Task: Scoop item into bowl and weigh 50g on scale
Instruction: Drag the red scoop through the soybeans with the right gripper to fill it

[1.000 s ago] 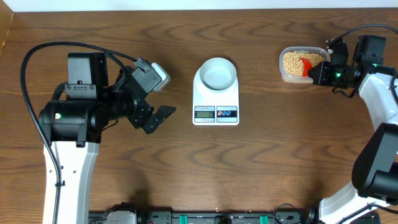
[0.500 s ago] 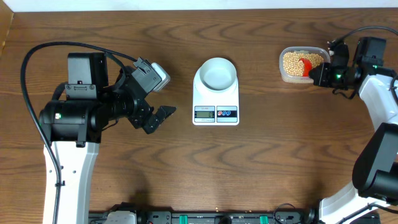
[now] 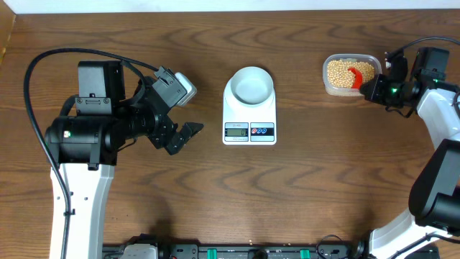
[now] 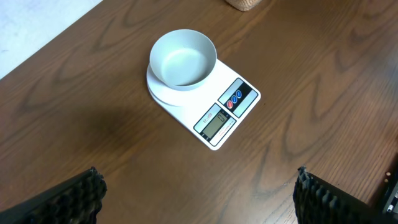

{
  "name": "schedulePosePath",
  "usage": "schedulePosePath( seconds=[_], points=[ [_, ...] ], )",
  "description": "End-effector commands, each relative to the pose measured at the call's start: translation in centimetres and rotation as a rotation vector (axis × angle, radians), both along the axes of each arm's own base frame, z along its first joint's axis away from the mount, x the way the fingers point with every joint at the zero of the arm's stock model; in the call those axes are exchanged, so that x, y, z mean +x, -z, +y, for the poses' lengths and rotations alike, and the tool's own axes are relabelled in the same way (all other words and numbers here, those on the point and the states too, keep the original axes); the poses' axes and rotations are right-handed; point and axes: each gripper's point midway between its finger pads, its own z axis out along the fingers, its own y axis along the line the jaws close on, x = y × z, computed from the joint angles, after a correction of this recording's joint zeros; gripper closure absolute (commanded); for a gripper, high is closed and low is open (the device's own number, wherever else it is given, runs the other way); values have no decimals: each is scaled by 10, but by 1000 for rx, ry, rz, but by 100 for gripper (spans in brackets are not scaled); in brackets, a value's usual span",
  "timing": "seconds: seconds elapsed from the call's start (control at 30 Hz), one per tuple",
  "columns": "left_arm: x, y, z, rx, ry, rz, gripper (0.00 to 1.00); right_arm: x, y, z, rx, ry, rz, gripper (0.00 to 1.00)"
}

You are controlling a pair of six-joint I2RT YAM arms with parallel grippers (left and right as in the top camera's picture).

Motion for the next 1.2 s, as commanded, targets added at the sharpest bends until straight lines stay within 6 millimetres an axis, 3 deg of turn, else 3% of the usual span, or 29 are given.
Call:
schedulePosePath(
  seconds=[0.0, 0.2, 0.47, 0.7, 1.17],
  points=[
    [1, -8, -1, -15, 4, -17, 2, -9, 27, -4, 19, 53, 90, 99],
    [1, -8, -1, -15, 4, -17, 2, -10, 32, -2, 42, 66, 109, 99],
    [1, -8, -1, -15, 4, -17, 2, -9, 16, 16, 201, 8, 65, 99],
    [1, -8, -1, -15, 4, -17, 2, -10, 10, -5, 250, 56, 44, 99],
    [1, -8, -1, -15, 4, -17, 2, -11, -11, -25, 402, 82, -32, 99]
  ],
)
